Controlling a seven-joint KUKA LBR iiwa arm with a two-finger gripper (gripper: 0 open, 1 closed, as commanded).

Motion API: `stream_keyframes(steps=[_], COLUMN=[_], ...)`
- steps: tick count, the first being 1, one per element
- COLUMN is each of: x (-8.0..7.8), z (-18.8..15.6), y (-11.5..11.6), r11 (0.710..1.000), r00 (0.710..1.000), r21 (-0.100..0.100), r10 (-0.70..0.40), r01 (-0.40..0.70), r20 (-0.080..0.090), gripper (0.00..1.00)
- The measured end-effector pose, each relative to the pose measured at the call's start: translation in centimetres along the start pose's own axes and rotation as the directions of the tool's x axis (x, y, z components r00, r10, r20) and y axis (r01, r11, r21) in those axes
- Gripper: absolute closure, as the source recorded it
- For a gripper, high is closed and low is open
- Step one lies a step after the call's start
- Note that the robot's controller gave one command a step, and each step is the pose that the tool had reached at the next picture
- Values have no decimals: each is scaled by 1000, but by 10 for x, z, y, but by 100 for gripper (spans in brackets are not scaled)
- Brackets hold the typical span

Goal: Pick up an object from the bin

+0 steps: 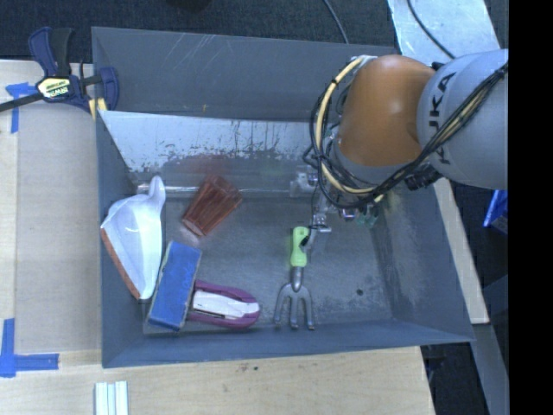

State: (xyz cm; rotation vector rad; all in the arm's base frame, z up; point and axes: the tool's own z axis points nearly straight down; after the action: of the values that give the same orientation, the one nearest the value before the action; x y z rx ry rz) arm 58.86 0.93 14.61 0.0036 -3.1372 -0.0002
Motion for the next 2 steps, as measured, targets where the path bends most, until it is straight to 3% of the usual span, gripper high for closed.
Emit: stream_keyframes(steps=[1, 2], x=[-2, 26], z=[-5, 77], y=[0, -14], r11=[1000, 892], r00=[1000, 892], r21=[0, 2], r10=[0, -451], r01=[0, 451], r20=[8, 5], gripper=[0, 0])
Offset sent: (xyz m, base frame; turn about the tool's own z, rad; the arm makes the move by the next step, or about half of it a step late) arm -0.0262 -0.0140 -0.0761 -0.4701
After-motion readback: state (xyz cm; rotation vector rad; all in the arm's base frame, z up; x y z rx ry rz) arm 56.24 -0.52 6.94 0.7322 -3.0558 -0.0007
